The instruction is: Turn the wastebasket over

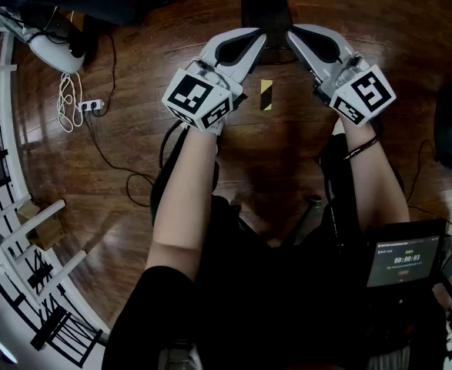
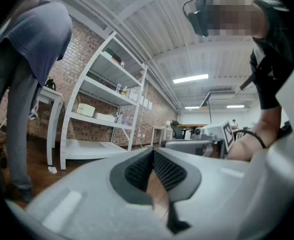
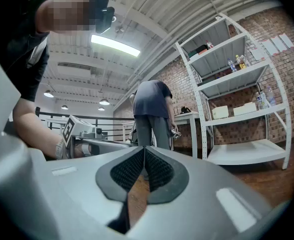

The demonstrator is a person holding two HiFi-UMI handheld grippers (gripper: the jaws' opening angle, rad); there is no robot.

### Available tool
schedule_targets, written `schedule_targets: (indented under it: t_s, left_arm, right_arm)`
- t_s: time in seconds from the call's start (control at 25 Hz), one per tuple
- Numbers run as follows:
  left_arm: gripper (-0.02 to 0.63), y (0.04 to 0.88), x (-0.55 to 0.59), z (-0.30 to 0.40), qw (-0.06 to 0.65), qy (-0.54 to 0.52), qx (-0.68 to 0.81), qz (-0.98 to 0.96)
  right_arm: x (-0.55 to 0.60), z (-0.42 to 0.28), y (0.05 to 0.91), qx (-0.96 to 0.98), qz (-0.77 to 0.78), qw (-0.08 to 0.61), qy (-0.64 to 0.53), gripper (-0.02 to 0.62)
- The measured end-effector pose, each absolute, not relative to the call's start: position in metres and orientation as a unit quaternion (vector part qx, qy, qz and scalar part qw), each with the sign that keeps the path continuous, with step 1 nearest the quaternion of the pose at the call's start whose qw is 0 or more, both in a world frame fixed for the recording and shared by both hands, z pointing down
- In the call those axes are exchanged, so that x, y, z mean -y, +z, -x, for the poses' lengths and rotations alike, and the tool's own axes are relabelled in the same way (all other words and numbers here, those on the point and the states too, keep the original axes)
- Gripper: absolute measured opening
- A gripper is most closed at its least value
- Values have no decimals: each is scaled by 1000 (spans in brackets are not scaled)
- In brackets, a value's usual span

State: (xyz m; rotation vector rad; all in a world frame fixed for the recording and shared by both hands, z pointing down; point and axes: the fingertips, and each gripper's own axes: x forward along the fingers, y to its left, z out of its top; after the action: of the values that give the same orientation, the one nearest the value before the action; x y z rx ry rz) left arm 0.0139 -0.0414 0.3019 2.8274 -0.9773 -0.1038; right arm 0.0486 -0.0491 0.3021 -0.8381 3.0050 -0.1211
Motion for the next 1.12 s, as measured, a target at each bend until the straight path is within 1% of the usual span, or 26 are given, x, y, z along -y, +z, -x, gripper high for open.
schedule_targets:
  t_s: [0.24,0.52,0.64,0.84,1.12]
  left_arm:
    - [2,304,54,-16,80,-34,320,-944]
    - [2,299,63,-11,80,-29,316,-945]
    - [2,309,88,-11,86,-24,319,-944]
    - [2,323,116,-8,86,-9,317,-944]
    - [2,318,150,-4,85,-11,310,-947]
  right_arm:
    - [53,-50,315,-962,272,-14,-29,11]
    - [75,-52,308,-957,287,-5,-39,11]
    - [102,-49,323,-958,283,-13,-42,11]
    - [128,-35,332,-964,264,-31,-16,11]
    - [165,-33,331,-961,274,-29,-31,11]
